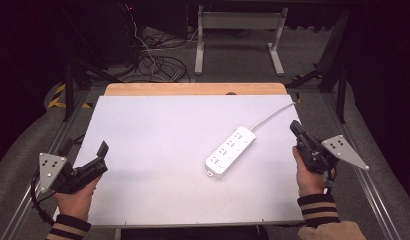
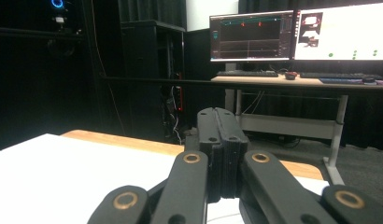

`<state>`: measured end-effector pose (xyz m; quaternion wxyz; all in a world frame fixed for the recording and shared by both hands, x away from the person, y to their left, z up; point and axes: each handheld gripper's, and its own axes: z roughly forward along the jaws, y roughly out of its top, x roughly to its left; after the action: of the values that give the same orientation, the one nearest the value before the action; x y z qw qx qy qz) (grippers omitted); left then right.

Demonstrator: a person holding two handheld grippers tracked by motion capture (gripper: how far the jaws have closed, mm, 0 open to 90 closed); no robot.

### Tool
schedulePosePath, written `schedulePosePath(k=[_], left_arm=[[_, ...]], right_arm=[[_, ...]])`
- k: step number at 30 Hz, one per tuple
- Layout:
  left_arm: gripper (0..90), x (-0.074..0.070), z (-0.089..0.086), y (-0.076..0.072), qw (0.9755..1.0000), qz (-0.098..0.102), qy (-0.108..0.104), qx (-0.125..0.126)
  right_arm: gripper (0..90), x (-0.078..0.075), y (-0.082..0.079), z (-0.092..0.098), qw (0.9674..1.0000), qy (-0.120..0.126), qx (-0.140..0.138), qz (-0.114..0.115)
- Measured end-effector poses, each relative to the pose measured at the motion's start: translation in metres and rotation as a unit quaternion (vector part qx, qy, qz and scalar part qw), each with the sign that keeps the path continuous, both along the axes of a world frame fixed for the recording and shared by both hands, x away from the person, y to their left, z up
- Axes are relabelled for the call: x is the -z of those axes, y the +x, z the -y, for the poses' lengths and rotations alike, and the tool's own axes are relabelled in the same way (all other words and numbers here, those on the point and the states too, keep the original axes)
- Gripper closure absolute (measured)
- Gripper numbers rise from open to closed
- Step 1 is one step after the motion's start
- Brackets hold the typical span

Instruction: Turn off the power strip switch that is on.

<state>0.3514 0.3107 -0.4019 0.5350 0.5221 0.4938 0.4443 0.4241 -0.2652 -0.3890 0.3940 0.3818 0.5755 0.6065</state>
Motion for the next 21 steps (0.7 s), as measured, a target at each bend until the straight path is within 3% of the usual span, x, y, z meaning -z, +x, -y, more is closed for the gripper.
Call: schedulePosePath(k=[6,8,9,10,11,14,17,21], left_arm=[[3.1,0.000,0.001,0.000,1.0000,0.001,0.002,0.001],[3.1,0.000,0.001,0.000,1.0000,0.000,0.003,0.002],[3.1,0.000,0.001,0.000,1.0000,0.000,0.003,0.003],[3.1,0.000,0.001,0.000,1.0000,0.001,0.001,0.003],[3.0,0.000,0.001,0.000,1.0000,0.002,0.001,0.003],[2.9,0.000,0.001,0.000,1.0000,0.002,-0.002,0.002],[2.9,0.000,0.001,-0.001,1.0000,0.002,0.000,0.003],[2.9,0.000,0.000,-0.001,1.0000,0.002,0.000,0.003]], right_arm=[[90.0,0.002,0.001,-0.005,1.0000,-0.010,-0.002,0.000],[84.7,0.002,0.001,-0.005,0.9999,-0.016,-0.004,0.002],[52.2,0.004,0.004,-0.007,0.9996,-0.025,0.008,0.003],[52.2,0.004,0.004,-0.007,0.9996,-0.025,0.008,0.003],[31.4,0.007,0.009,-0.008,0.9994,-0.029,0.017,-0.006],[7.5,0.011,0.014,-0.011,0.9977,-0.037,0.056,-0.011],[4.9,0.011,0.014,-0.011,0.9968,-0.037,0.071,-0.005],[3.0,0.011,0.014,-0.014,0.9966,-0.050,0.066,0.003]])
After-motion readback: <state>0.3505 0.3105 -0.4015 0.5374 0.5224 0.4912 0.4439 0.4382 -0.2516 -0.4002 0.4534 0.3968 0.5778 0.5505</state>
